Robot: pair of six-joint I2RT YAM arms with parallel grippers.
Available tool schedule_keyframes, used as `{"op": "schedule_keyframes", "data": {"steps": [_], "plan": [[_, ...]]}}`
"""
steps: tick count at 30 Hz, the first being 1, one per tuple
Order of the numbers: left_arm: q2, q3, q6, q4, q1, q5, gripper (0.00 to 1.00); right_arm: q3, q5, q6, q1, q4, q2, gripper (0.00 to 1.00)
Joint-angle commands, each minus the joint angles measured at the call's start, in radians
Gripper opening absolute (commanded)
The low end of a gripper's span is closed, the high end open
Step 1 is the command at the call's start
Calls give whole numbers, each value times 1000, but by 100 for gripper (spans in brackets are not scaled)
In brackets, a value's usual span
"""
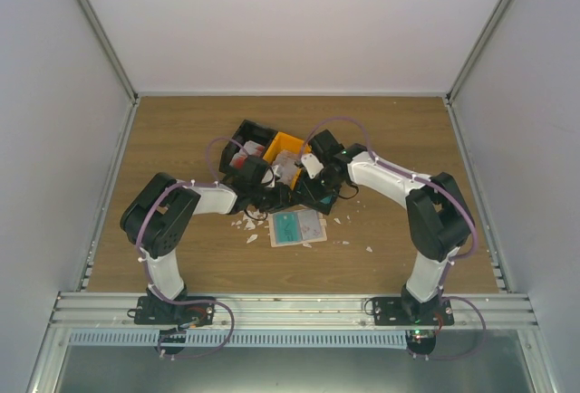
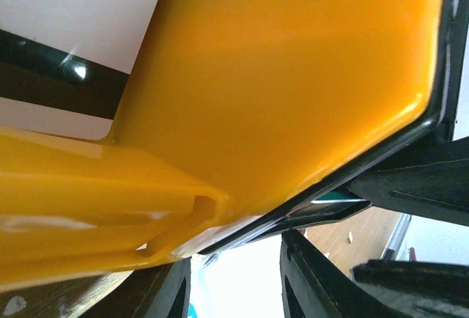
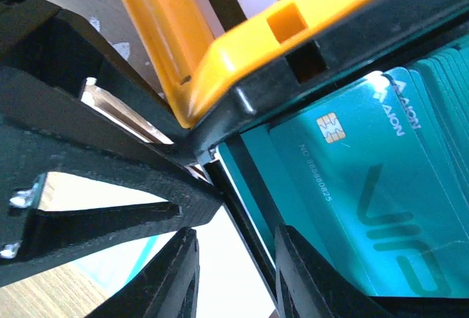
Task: Put the credit cards into the card holder
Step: Pick up the credit card from the storage box.
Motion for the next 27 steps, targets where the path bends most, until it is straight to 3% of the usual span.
{"op": "schedule_keyframes", "data": {"steps": [1,5,11,22,27], "plan": [[14,27,12,56,-7,6,36,-6,-76,42,0,14,-41,32],[12,21,11,57,-7,6,36,-9,-126,81,-13,46,-61,33],[12,25,14,53,-7,8,37,-28,-48,120,-45,93,-84,38],[22,34,14,49,-7,10,37,-49,-12,20,-26,83,-12,42],[27,38,12,47,-7,13,36,-46,-9,0,-15,75,15,40]]}}
